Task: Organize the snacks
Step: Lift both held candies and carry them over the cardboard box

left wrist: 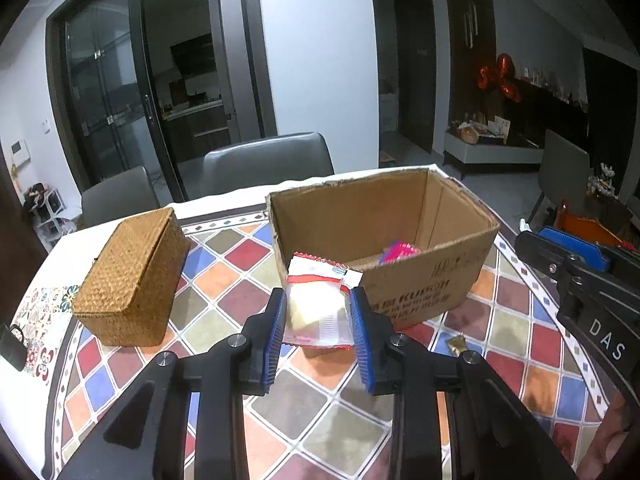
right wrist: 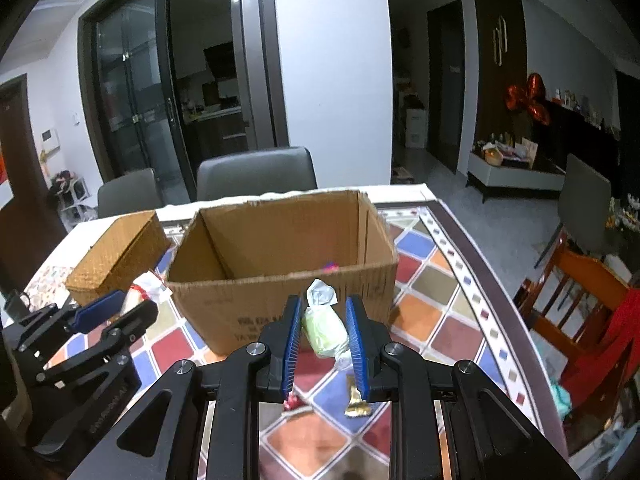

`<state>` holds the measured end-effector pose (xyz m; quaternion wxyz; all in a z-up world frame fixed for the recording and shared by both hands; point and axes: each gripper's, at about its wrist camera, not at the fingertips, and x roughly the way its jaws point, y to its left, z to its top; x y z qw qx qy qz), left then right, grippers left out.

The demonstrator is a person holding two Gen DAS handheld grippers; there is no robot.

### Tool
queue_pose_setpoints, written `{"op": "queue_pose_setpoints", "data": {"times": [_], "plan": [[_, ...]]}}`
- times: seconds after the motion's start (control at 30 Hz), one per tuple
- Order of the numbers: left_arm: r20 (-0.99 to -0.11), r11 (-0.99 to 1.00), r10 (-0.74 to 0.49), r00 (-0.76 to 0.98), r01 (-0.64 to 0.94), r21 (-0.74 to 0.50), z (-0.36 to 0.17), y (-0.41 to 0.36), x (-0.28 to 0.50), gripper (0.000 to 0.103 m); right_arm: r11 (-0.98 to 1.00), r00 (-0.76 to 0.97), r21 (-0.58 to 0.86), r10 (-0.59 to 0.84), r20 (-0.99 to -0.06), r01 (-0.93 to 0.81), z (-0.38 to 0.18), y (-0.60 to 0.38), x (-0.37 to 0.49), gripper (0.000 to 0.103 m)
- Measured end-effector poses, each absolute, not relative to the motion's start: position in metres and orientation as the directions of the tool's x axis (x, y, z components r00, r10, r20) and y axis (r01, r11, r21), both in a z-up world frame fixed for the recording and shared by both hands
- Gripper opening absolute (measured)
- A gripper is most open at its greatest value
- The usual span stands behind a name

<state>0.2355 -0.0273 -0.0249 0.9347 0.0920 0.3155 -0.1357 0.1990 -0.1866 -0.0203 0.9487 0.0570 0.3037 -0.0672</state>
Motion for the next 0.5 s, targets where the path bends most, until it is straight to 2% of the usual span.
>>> {"op": "queue_pose_setpoints", "data": {"times": [0.5], "plan": [[-0.602,0.95,-0.194,0.774,0.301,0.08,-0.01,-0.039,0.26,0.032,0.992,0.833,0.032,-0.081,-0.547,0.118,0.002,-0.191,0.226,0.024]]}}
